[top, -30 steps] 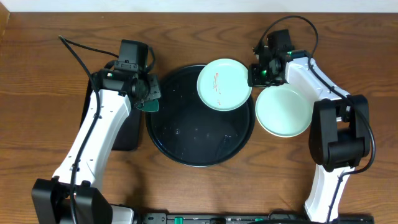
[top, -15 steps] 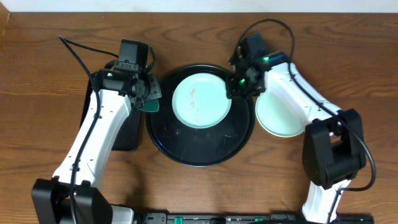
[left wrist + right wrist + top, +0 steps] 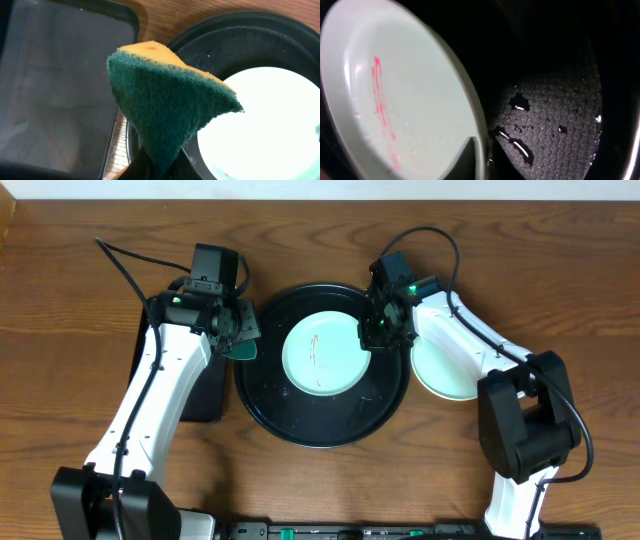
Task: Clean dirty plates on tray and stack at the side
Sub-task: 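Move right gripper to grip the last light-green plate rim, then scrub the last light-green plate with the sponge in left gripper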
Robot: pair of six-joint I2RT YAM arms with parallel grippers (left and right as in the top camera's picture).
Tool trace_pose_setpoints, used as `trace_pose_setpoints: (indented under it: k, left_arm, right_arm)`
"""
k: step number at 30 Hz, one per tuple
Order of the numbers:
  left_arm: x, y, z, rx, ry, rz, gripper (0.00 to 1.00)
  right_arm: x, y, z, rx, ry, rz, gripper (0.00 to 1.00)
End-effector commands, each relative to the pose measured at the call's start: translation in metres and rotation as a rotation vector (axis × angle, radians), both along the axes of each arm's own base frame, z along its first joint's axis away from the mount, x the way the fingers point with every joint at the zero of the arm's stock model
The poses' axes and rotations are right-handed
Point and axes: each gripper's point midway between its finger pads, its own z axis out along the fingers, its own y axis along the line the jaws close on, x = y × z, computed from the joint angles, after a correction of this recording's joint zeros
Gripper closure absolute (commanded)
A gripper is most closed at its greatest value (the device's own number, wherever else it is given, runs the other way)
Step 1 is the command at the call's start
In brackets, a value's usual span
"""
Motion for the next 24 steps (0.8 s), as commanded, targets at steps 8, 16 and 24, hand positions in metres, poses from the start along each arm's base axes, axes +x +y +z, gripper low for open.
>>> trace_pose_setpoints:
  k: [8, 16, 24]
  left_arm:
    - [0.001, -0.017, 0.001, -0.053, 0.003, -0.035, 0.92]
    - [0.0, -0.045, -0.014, -0.046, 0.034, -0.11, 0.93]
    - [-0.002, -0.063, -0.035, -0.033, 0.088, -0.155, 0.93]
  right_arm:
    - [-0.003, -0.004, -0.021, -0.04, 0.03, 0.004, 0.71]
    - [-0.004, -0.002, -0.03, -0.046, 0.044, 0.009, 0.8]
    - [-0.009, -0.003, -0.043, -0.06, 0.075, 0.008, 0.99]
